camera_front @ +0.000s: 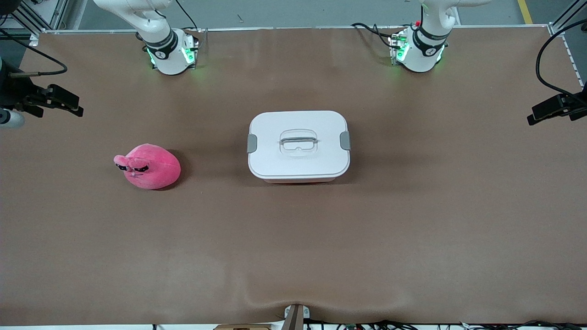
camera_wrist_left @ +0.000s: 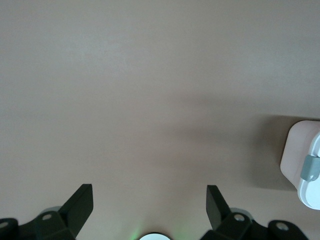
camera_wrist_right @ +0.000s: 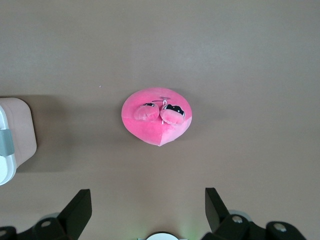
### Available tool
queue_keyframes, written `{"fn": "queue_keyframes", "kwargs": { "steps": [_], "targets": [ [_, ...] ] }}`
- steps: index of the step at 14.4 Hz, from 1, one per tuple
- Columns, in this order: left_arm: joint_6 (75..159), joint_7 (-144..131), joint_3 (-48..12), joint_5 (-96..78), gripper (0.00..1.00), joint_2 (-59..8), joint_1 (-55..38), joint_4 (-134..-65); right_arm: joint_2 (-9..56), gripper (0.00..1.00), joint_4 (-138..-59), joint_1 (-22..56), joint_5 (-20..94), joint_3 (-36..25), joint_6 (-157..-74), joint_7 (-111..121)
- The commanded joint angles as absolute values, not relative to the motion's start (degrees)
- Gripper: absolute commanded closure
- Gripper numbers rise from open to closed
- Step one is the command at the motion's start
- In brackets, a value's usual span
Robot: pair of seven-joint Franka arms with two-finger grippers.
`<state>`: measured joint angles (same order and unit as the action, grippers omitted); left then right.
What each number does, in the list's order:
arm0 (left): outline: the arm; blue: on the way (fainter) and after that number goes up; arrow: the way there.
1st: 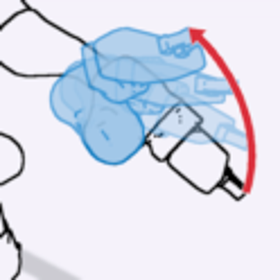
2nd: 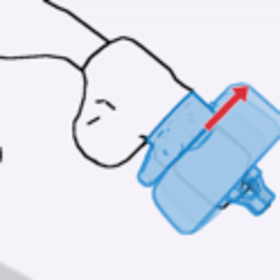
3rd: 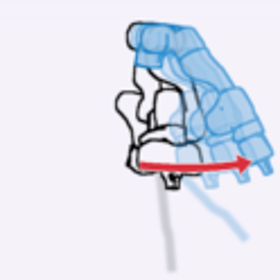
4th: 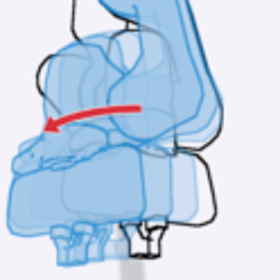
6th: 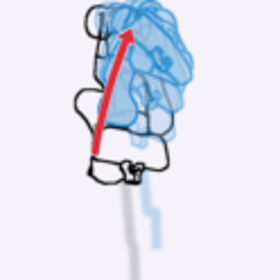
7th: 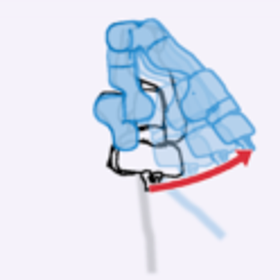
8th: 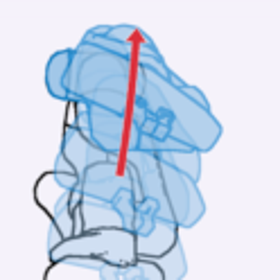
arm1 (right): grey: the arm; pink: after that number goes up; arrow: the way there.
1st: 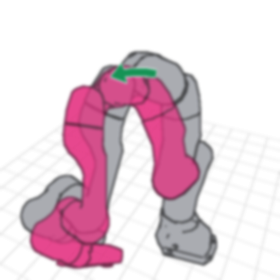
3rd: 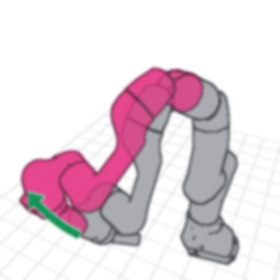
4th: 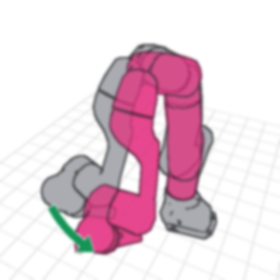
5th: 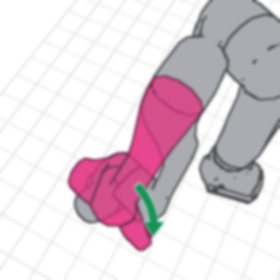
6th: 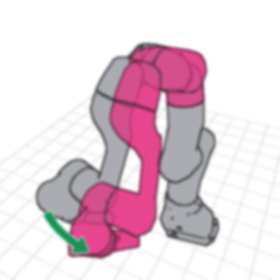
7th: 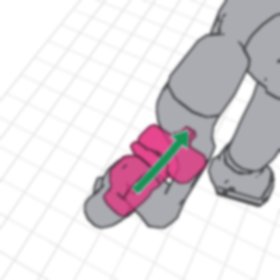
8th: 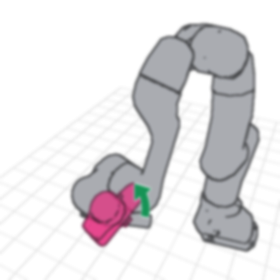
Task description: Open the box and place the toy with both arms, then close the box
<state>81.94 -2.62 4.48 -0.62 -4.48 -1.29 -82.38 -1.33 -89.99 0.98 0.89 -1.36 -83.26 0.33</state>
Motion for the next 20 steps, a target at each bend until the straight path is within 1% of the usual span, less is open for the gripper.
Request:
{"fn": "queue_keyframes", "kwargs": {
  "steps": [1, 3, 5, 7, 9, 11, 15, 20],
  "targets": [
    [81.74, -2.37, 4.39, -0.26, 0.0, -6.32, -1.41, -80.86, -2.11, 0.0, -91.23, 0.7, 0.62, -1.14, -83.85, 0.88],
    [83.39, -2.55, 4.31, -0.53, 0.0, -8.6, -1.58, -80.16, -2.11, 0.0, -91.23, 0.7, 0.62, -1.14, -83.85, 0.88],
    [87.87, -2.81, 4.31, -0.53, 0.0, -10.28, -1.76, -79.98, -2.11, 0.0, -91.23, 0.7, 0.62, -1.14, -83.85, 0.88],
    [88.24, -3.33, 4.31, -0.53, 0.0, -10.72, -1.76, -80.07, -2.11, 0.0, -91.23, 0.79, 0.62, -1.14, -83.85, 0.88],
    [88.85, -4.56, 4.22, -0.53, 0.0, -12.65, -2.55, -79.89, -2.11, 0.0, -91.32, 0.79, 0.62, -1.14, -83.93, 0.88],
    [90.79, -10.34, 3.87, -1.66, 0.0, -13.01, -2.72, -79.98, -2.11, 0.0, -91.41, 0.79, 0.62, -1.14, -84.02, 0.88],
    [90.79, -23.09, 3.87, -8.43, 0.0, -13.1, -2.9, -80.07, -1.85, 0.0, -91.67, 0.88, 0.62, -1.14, -84.11, 0.88],
    [89.91, -42.15, 3.87, -9.49, 0.0, -12.48, -6.14, -80.42, -2.2, 0.0, -96.14, 2.2, 0.62, -1.05, -89.02, 0.88]
  ]
}}
